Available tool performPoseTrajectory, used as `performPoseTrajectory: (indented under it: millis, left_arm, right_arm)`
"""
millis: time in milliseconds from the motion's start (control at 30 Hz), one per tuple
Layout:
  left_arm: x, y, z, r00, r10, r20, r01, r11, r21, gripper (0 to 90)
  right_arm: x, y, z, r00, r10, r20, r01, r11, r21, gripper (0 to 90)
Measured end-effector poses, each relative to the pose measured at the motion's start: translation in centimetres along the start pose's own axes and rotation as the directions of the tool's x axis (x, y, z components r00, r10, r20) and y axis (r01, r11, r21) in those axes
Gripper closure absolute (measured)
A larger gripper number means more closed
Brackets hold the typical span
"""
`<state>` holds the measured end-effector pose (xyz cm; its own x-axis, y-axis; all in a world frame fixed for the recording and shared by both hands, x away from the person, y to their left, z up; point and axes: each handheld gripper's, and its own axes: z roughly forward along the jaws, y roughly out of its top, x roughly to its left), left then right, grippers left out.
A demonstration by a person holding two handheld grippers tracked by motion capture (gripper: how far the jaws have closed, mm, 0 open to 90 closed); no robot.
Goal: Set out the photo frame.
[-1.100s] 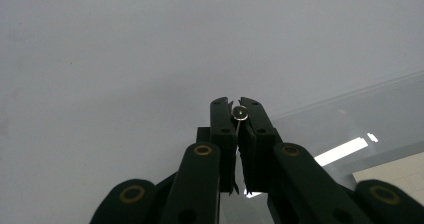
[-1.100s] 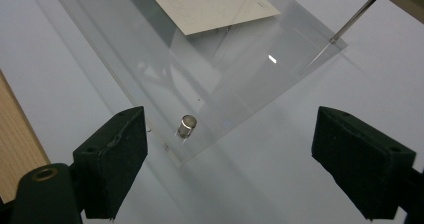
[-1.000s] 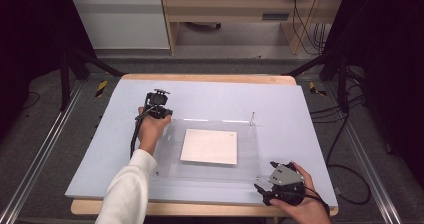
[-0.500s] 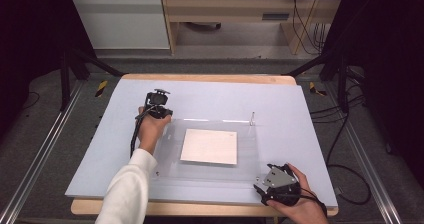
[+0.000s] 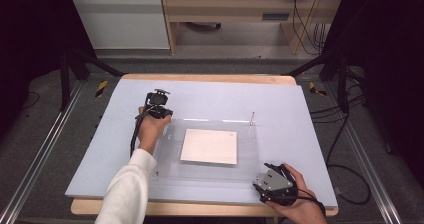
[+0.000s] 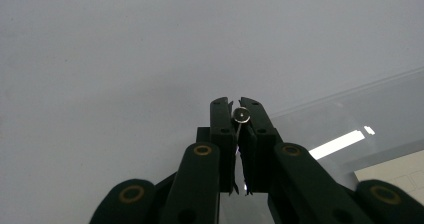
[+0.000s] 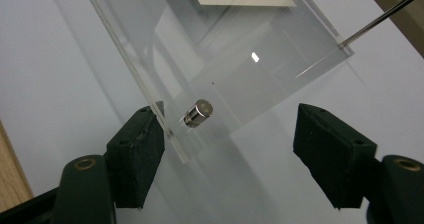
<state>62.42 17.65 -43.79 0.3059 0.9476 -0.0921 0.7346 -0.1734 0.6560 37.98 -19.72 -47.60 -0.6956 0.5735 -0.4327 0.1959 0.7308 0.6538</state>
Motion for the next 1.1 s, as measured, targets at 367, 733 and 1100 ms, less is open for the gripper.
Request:
performPoseTrajectory:
  millis: [367, 733, 1100]
  left_arm:
    - [0.17, -0.19, -0.08, 0.9996, 0.025, 0.011, -0.025, 0.9997, -0.007, 84.3]
    - [0.06, -0.41, -0.04, 0.9998, 0.014, 0.012, -0.014, 0.9993, -0.034, 84.1]
    - [-0.24, -0.82, 0.08, 0.9996, 0.029, 0.001, -0.029, 0.9969, -0.074, 77.4]
  right_arm:
    - [0.51, 0.46, -0.25, 0.9987, -0.050, 0.003, 0.051, 0.998, -0.028, 42.1]
    - [0.52, 0.57, -0.35, 0.9979, -0.064, 0.003, 0.064, 0.997, -0.031, 50.1]
    - [0.41, 0.76, -0.68, 0.9979, -0.062, 0.020, 0.062, 0.997, -0.039, 51.8]
